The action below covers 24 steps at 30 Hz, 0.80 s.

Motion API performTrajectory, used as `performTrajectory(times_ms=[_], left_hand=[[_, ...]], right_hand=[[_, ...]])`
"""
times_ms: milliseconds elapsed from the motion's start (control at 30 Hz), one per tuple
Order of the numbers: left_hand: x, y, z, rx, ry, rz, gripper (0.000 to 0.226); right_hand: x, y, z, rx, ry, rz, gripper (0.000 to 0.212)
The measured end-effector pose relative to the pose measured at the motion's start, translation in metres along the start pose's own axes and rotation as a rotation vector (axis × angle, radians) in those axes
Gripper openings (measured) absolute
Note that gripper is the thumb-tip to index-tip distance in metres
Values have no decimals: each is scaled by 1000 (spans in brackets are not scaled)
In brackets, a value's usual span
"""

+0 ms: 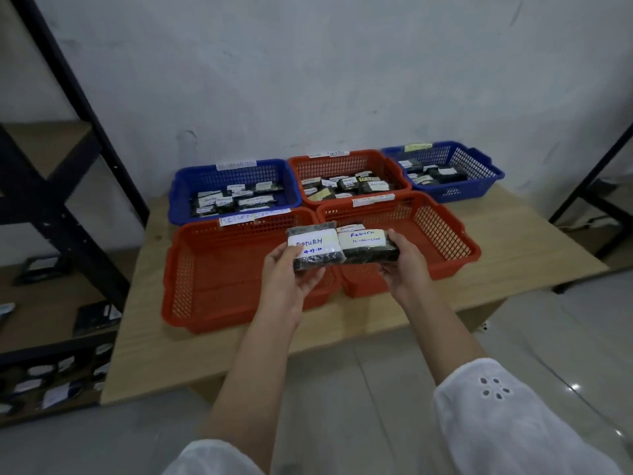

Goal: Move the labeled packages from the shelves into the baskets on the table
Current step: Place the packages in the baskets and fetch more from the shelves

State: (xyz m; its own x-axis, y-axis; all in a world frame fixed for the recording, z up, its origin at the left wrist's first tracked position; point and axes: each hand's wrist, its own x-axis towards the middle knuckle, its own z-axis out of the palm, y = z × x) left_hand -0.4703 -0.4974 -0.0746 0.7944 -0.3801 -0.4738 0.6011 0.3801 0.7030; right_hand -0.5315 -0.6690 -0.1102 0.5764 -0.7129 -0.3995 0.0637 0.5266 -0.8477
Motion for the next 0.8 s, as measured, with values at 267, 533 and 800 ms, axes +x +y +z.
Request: performTrajectory(times_ms=[267, 533, 800], left_hand=[[61, -28, 57, -23, 78, 30, 14], [140, -40, 109, 27, 54, -18, 16], [180, -58, 123, 47, 140, -64, 19]], right_hand=[[98, -36, -26, 101, 48, 87, 33], [179, -56, -37, 120, 151, 172, 11], [242, -58, -40, 66, 215, 231, 14]])
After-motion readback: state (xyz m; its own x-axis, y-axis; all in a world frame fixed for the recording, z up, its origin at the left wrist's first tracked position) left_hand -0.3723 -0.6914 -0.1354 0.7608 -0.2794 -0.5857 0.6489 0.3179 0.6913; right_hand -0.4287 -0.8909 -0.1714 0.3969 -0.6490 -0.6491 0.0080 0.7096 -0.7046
